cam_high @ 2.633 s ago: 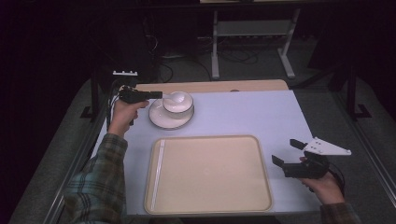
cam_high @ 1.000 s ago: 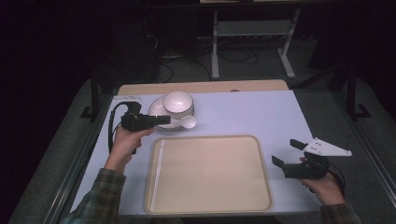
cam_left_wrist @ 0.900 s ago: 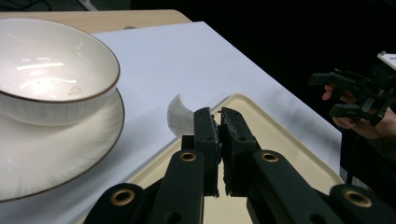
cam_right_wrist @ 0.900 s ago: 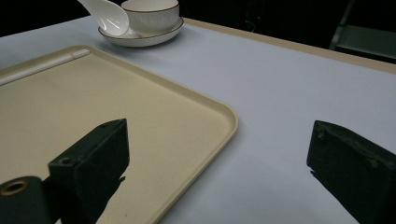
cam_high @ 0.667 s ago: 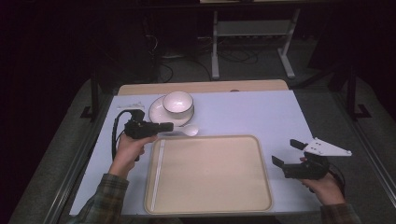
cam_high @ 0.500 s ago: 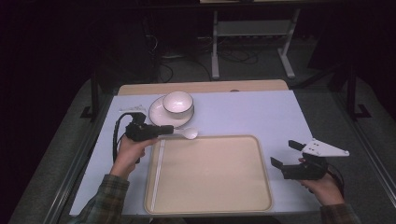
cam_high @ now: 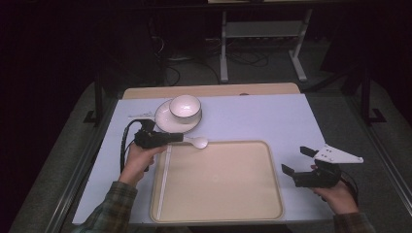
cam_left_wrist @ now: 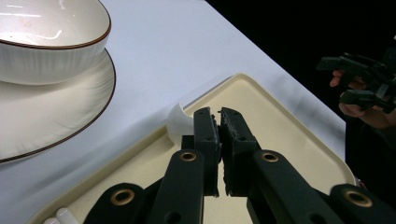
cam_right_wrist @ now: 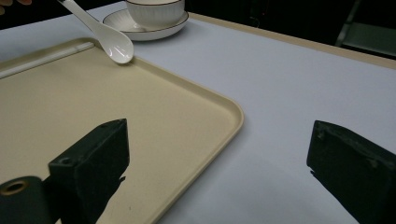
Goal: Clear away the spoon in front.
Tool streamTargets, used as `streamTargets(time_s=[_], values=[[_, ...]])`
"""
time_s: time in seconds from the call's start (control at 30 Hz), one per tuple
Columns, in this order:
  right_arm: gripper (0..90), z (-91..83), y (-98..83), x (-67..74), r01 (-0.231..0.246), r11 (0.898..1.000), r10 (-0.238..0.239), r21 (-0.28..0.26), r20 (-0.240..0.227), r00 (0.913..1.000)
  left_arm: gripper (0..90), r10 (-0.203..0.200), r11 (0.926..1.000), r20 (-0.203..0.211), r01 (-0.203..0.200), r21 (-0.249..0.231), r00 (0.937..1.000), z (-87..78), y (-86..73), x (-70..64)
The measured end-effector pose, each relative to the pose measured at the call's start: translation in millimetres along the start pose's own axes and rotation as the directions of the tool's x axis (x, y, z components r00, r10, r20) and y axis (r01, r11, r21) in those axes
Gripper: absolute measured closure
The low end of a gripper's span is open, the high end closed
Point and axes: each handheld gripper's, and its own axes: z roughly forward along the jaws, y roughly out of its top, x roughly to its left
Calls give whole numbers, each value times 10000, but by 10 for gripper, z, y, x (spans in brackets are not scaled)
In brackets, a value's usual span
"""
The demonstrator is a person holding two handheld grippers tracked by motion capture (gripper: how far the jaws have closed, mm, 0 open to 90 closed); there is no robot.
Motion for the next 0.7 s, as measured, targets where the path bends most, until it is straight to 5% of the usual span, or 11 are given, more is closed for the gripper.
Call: streamTargets(time_s=[0.23, 0.7], values=[[51, 9, 3, 8, 37, 10000, -36, 32, -35, 10000, 853, 36, 9999, -20, -36, 108, 10000, 20, -23, 22], [52, 18, 1, 16, 85, 9999, -84, 80, -69, 9999, 765, -107, 9987, -1099, 162, 489, 9939, 20, -136, 204]])
